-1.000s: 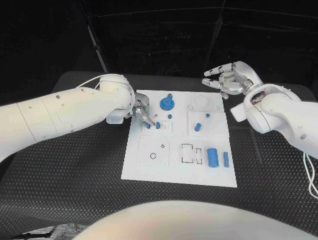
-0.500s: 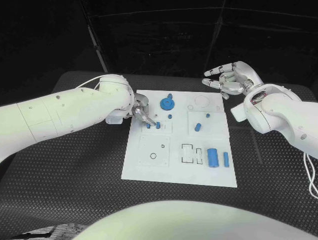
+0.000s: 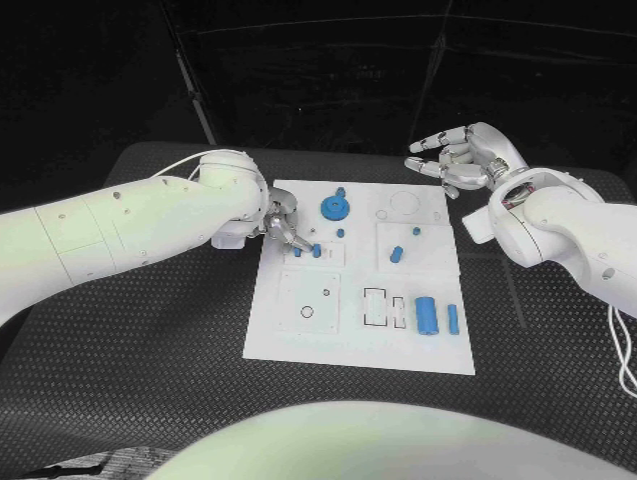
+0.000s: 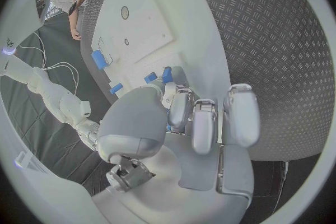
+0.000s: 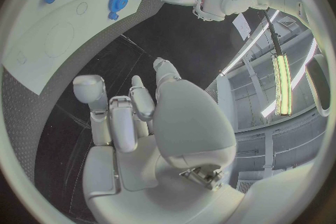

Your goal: Assemble the parts on the task board

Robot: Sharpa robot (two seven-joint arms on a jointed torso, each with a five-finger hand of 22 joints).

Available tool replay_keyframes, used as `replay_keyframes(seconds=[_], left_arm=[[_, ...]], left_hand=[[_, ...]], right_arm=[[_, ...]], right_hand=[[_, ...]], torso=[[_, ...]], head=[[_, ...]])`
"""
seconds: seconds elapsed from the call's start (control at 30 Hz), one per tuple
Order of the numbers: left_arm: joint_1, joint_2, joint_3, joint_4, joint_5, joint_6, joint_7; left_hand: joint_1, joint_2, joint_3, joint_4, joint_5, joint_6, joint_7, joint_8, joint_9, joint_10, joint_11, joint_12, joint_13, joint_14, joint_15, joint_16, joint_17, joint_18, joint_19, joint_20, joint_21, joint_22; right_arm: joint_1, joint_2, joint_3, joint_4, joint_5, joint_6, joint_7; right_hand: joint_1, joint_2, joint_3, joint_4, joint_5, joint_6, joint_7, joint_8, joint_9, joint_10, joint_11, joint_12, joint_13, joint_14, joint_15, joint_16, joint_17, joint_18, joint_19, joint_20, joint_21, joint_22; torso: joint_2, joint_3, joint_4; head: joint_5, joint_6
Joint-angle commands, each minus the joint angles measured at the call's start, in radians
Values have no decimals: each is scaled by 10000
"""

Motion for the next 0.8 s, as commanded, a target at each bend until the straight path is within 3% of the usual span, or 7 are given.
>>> replay_keyframes(seconds=[0.03, 0.3, 0.8], left_arm=[[-47, 10, -38, 24, -47, 142, -70], [-49, -33, -34, 94, 61, -247, -49], [-43, -235, 9, 269, 309, -680, -46]], left_hand=[[-85, 41, -160, 49, -18, 64, -18, -67, 32, 51, -14, 44, -4, 1074, -75, 31, 2635, -34, 55, -27, -16, 596], [-315, 200, -545, 114, -16, 48, 0, -141, 123, 32, -3, 24, -18, 1074, -73, 31, 2635, -24, 39, -25, -58, 573], [-329, 210, -755, 86, -2, -49, 29, -211, 174, -46, 14, -105, -157, 1074, -73, 31, 2635, 10, -38, -25, -183, 461]], right_arm=[[16, 8, 6, 18, 20, 16, 60], [15, 23, 6, 7, 20, 23, 69], [14, 57, 5, -34, 20, 38, 80]], right_hand=[[6, 66, -46, -2, 32, 24, 9, 39, -4, 50, -7, 25, -6, 670, -67, -22, 962, 132, 8, -50, -31, -13], [6, 66, -46, -2, 32, 24, 9, 39, -4, 50, -7, 25, -6, 670, -67, -22, 962, 132, 8, -50, -31, -13], [7, 66, -57, -3, 37, 20, 8, 44, -5, 48, -7, 25, -9, 668, -68, -29, 953, 133, 8, -51, -36, -18]], torso=[[5, -3, -2], [4, -5, 1], [1, -1, 1]], head=[[0, -1], [-17, -1], [0, -1]])
